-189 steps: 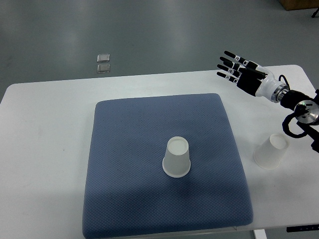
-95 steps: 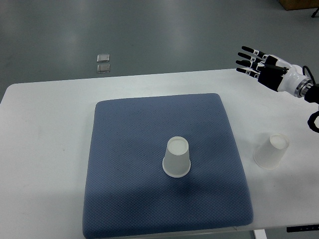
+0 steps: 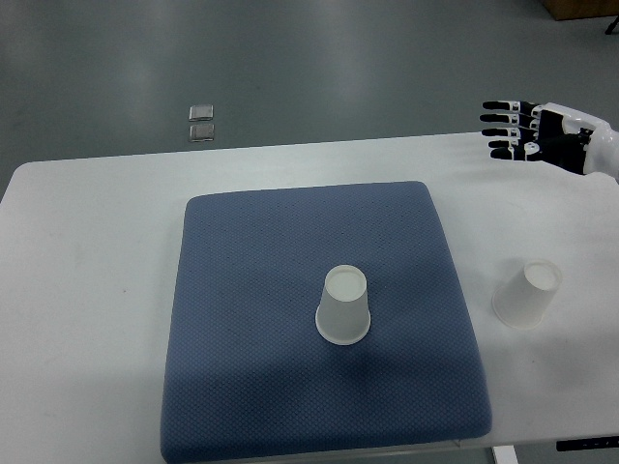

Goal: Stack paper cups
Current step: 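Lower the open right hand down beside the loose white paper cup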

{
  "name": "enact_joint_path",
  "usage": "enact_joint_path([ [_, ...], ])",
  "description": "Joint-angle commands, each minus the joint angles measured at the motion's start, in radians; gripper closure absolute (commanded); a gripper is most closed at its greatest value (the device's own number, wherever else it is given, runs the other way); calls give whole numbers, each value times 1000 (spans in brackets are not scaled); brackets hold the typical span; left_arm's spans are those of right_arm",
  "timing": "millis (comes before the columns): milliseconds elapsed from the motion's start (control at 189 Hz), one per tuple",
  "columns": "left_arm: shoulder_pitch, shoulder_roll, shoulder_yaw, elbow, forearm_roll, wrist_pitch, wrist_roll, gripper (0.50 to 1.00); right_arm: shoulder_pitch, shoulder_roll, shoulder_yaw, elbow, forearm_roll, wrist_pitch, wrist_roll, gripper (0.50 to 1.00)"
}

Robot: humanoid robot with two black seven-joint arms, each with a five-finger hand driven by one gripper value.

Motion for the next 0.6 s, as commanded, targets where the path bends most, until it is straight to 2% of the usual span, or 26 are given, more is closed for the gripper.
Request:
enact_joint_path([
  [0,0,0,0,0,0,0,0,500,12,-42,-1,38,-128,0,0,576],
  [196,0,0,0,0,0,0,0,500,1,-112,-11,124,-306,0,5,576],
  [291,0,0,0,0,0,0,0,500,-4,-175,-11,184,-398,0,54,576],
  [386,0,0,0,0,0,0,0,500,-13,-186,-24,199,-464,0,92,576],
  [597,0,0,0,0,0,0,0,500,-21,-247,-132,268,-544,0,98,576],
])
